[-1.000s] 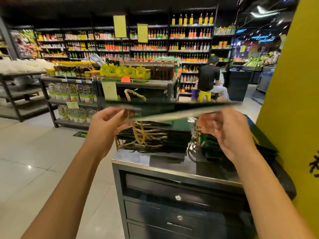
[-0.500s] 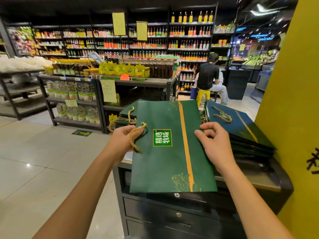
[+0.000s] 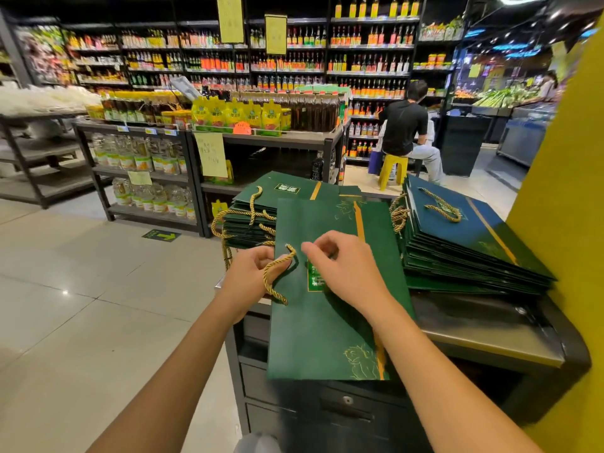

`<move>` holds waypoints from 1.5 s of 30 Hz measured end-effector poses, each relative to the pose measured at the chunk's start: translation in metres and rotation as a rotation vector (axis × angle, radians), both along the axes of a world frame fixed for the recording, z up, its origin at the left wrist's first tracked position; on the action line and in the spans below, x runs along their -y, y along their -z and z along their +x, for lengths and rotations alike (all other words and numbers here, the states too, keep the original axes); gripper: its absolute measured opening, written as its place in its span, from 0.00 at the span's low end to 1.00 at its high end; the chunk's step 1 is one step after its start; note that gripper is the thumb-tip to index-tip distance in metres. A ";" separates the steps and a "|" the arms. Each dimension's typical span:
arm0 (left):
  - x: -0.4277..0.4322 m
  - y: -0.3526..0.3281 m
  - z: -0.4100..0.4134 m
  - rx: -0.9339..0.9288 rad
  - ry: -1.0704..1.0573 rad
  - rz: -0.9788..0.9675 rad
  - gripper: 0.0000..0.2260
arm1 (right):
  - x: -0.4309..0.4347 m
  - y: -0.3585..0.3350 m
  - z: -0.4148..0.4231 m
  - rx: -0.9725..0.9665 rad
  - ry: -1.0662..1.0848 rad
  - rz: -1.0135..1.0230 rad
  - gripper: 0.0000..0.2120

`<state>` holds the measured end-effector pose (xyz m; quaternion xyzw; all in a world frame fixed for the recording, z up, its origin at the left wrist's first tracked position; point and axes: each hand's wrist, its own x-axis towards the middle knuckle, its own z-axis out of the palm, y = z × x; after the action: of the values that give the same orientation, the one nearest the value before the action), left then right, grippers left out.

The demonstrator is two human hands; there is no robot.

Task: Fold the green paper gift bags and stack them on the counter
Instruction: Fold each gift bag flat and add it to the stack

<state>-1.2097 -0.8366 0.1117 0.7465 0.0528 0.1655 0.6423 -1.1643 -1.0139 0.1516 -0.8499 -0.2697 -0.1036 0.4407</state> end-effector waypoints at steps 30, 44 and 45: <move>-0.002 0.000 -0.003 0.015 0.003 0.022 0.10 | 0.011 0.004 0.015 0.010 -0.148 0.171 0.04; -0.004 0.000 -0.003 0.019 0.014 0.052 0.09 | 0.015 0.035 -0.015 0.351 -0.320 -0.278 0.14; -0.003 0.000 -0.003 0.017 0.009 0.061 0.09 | 0.016 0.037 -0.014 0.357 -0.310 -0.262 0.14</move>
<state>-1.2124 -0.8333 0.1114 0.7646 0.0390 0.1704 0.6204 -1.1783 -1.0295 0.1141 -0.8164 -0.4812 -0.1475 0.2831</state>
